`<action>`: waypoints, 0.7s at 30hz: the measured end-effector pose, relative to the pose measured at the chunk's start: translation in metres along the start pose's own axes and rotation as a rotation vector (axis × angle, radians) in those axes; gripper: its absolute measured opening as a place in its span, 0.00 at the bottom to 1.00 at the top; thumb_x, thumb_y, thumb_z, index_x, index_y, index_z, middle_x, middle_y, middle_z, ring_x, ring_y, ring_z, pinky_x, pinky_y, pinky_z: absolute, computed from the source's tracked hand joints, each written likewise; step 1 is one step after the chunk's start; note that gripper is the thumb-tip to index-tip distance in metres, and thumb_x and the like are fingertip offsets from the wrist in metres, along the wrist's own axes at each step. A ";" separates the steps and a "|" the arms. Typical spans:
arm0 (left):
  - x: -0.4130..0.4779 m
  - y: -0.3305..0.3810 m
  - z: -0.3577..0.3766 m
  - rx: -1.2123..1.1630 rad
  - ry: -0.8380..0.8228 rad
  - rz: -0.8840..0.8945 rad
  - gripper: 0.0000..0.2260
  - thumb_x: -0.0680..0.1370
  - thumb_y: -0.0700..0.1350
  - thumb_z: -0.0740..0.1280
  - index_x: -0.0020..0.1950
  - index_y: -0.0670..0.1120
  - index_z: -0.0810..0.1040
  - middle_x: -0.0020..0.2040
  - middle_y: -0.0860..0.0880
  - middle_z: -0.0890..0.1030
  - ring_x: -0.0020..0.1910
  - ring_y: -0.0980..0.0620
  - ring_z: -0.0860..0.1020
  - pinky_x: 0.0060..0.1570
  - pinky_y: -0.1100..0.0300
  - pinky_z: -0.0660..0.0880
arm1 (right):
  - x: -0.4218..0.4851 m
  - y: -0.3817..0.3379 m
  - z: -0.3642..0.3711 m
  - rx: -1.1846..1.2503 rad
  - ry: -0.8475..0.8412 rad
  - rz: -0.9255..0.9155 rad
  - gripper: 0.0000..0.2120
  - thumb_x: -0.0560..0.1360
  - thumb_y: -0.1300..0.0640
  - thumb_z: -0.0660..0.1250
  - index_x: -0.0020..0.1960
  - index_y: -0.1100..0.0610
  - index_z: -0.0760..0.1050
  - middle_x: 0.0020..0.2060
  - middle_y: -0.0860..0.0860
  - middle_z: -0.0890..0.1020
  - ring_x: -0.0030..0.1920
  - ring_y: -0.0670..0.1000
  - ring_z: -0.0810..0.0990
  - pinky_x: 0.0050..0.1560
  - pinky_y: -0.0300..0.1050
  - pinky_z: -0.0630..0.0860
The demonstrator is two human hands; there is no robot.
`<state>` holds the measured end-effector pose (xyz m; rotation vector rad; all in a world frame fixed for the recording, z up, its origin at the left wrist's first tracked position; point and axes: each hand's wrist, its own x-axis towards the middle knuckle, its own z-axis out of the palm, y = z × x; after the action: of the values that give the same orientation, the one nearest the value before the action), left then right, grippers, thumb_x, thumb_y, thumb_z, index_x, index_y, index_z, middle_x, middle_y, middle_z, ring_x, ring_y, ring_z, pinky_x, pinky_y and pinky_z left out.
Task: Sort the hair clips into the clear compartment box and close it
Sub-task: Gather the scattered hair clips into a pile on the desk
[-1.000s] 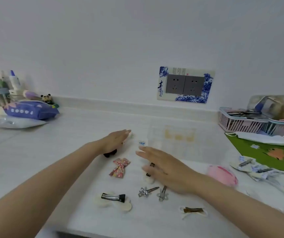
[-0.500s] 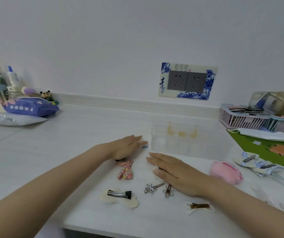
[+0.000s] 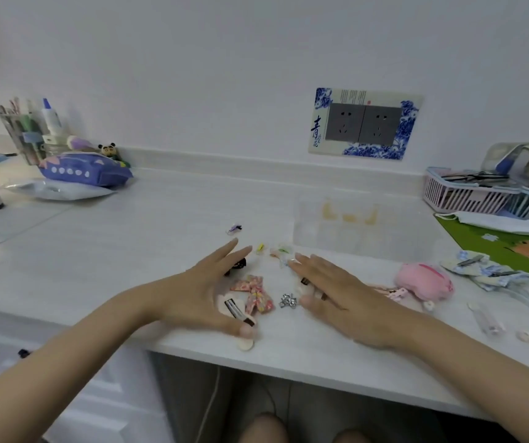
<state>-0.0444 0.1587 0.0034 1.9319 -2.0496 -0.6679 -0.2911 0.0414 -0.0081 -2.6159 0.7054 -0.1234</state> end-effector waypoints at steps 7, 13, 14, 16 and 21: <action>0.052 0.025 0.027 -0.004 0.082 0.068 0.52 0.64 0.69 0.69 0.77 0.54 0.40 0.77 0.61 0.38 0.76 0.61 0.44 0.75 0.56 0.51 | 0.009 -0.001 -0.001 0.010 0.061 0.080 0.36 0.72 0.34 0.43 0.76 0.47 0.47 0.77 0.41 0.49 0.76 0.40 0.44 0.74 0.38 0.42; 0.069 0.027 0.020 -0.104 0.237 0.109 0.49 0.67 0.67 0.67 0.77 0.54 0.41 0.78 0.55 0.40 0.76 0.58 0.41 0.74 0.57 0.44 | 0.010 0.007 -0.010 0.174 0.167 0.114 0.31 0.75 0.38 0.48 0.76 0.47 0.52 0.75 0.40 0.56 0.72 0.36 0.52 0.70 0.33 0.47; 0.071 0.020 0.012 -0.111 0.291 0.061 0.48 0.67 0.70 0.64 0.77 0.55 0.43 0.78 0.54 0.41 0.76 0.56 0.41 0.73 0.57 0.43 | 0.007 0.009 -0.013 0.211 0.172 0.113 0.31 0.75 0.37 0.48 0.75 0.46 0.52 0.75 0.39 0.56 0.71 0.34 0.52 0.69 0.31 0.46; 0.074 0.005 -0.004 -0.088 0.362 -0.099 0.51 0.60 0.77 0.55 0.77 0.55 0.47 0.79 0.51 0.45 0.77 0.51 0.43 0.74 0.53 0.43 | 0.003 0.014 -0.017 0.231 0.165 0.109 0.32 0.74 0.36 0.48 0.75 0.44 0.53 0.74 0.37 0.56 0.71 0.33 0.51 0.68 0.31 0.46; 0.083 -0.012 -0.009 -0.155 0.300 -0.146 0.57 0.56 0.82 0.49 0.74 0.46 0.60 0.75 0.48 0.63 0.74 0.51 0.61 0.73 0.53 0.56 | 0.002 0.023 -0.007 0.111 0.098 0.070 0.32 0.74 0.36 0.47 0.76 0.46 0.53 0.75 0.39 0.54 0.74 0.37 0.50 0.73 0.35 0.46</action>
<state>-0.0373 0.0747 -0.0051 1.9688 -1.6433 -0.5130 -0.3012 0.0202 -0.0112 -2.4895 0.7995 -0.2635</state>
